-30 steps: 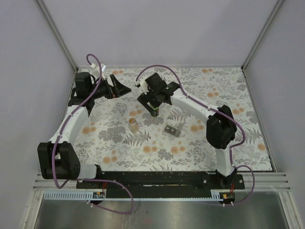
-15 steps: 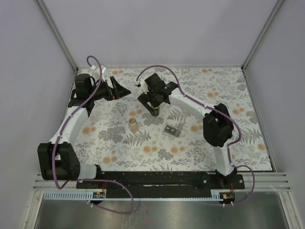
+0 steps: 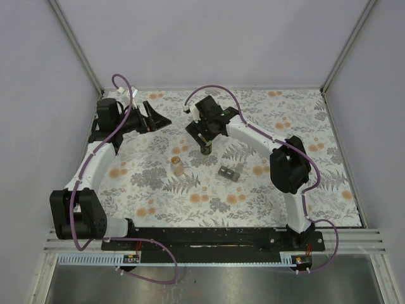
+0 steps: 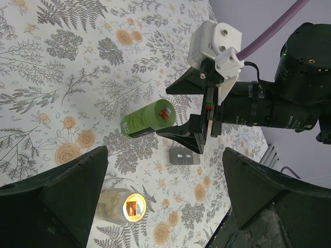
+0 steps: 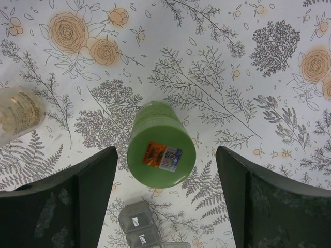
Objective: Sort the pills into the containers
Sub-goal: Pick up the pill bottle at the center of the board.
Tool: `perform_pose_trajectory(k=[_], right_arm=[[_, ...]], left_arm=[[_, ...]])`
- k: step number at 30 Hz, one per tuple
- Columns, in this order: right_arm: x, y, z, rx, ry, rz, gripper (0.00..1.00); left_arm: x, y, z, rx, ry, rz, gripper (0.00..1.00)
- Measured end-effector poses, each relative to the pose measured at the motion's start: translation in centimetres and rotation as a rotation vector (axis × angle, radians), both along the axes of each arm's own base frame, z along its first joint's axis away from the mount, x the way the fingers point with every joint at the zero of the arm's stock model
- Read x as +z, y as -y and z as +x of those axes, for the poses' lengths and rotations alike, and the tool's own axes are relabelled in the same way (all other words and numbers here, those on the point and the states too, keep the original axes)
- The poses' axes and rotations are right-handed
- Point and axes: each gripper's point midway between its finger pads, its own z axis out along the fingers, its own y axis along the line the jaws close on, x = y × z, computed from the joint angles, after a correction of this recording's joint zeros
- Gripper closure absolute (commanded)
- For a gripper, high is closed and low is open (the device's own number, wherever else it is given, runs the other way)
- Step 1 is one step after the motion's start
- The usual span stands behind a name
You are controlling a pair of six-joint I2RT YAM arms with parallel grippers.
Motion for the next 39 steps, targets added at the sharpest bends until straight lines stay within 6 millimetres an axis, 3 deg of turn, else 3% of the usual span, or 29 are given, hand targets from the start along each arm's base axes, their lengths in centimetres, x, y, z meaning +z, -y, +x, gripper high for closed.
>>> perform_pose_trajectory(k=[5, 11, 21, 26, 30, 35, 39], right_arm=[[-0.2, -0.2, -0.2, 0.004, -0.013, 0.008, 0.18], [-2.1, -0.4, -0.6, 0.011, -0.058, 0.001, 0.25], [-2.8, -0.2, -0.8, 0.011, -0.086, 0.001, 0.65], [-2.3, 1.3, -1.2, 0.001, -0.117, -0.014, 0.77], [1.4, 2.9, -1.9, -0.004, -0.115, -0.019, 0.85], [10.9, 3.2, -2.8, 0.023, -0.007, 0.084, 0.94], [18.9, 3.6, -4.8, 0.067, 0.084, 0.199, 0.99]], left_arm=[[0.1, 0.1, -0.1, -0.008, 0.004, -0.004, 0.04], [0.1, 0.2, -0.1, -0.014, 0.005, -0.006, 0.04], [0.0, 0.2, -0.1, -0.026, 0.004, -0.012, 0.04], [-0.1, 0.4, -0.1, -0.048, 0.036, 0.014, 0.01], [-0.4, 1.7, -1.1, -0.117, 0.097, 0.08, 0.01], [1.4, 6.0, -4.3, -0.279, 0.28, 0.177, 0.01], [3.4, 9.1, -6.8, -0.389, 0.456, 0.214, 0.01]])
